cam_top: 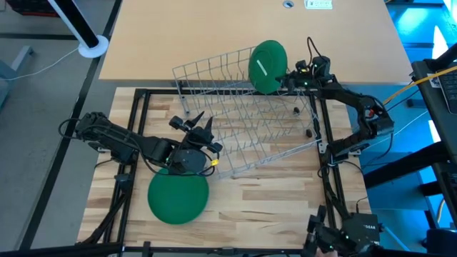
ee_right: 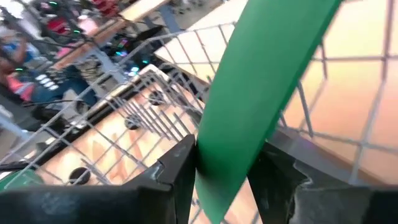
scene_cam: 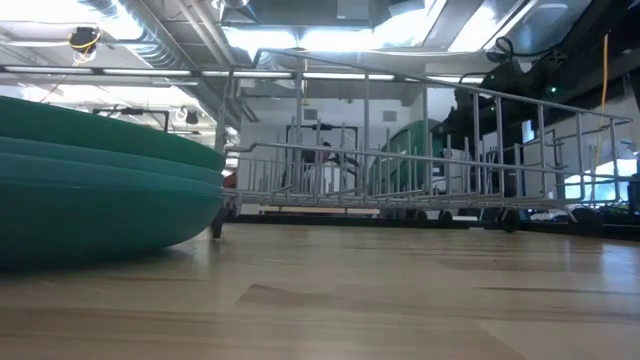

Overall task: Sort dishes
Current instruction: Put the dark green plate in the dish rack

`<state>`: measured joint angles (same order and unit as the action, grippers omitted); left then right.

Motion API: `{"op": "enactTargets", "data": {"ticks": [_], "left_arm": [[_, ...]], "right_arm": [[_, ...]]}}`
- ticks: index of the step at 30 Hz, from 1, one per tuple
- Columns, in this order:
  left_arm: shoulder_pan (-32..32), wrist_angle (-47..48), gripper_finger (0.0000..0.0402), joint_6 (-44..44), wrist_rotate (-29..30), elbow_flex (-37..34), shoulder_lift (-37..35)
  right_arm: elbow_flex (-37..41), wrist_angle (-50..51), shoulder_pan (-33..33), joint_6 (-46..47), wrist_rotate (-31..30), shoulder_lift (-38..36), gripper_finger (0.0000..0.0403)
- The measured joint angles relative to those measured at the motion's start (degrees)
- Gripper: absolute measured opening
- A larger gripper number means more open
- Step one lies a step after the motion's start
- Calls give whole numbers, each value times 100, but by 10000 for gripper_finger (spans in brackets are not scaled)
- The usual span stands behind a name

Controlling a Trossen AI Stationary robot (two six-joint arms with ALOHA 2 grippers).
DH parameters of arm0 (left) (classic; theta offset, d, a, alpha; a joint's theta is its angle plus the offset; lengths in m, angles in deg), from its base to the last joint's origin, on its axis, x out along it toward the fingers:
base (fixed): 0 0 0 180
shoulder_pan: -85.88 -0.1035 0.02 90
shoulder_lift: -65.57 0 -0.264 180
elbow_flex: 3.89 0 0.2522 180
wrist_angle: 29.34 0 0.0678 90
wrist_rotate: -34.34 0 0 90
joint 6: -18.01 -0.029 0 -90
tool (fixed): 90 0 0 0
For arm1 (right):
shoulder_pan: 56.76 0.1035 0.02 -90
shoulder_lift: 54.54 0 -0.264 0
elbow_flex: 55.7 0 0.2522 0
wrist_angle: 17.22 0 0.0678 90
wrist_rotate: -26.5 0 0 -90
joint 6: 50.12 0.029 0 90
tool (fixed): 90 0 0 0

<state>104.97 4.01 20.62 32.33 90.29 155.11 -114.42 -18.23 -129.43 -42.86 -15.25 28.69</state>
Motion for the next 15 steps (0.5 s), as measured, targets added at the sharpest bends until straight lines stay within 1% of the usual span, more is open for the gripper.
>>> {"op": "enactTargets", "data": {"ticks": [4,10,12,15], "left_arm": [[0,2,143,-2,-1,0,0],[0,2,143,1,-1,0,0],[0,2,143,7,-1,0,0],[0,23,143,29,-1,0,0]], "right_arm": [[1,508,-7,-100,-402,-348,138],[-1,1349,0,-447,-1492,-813,138],[-1,1602,-6,-452,-1668,-925,138],[5,1923,-12,-388,-1748,-1118,138]]}}
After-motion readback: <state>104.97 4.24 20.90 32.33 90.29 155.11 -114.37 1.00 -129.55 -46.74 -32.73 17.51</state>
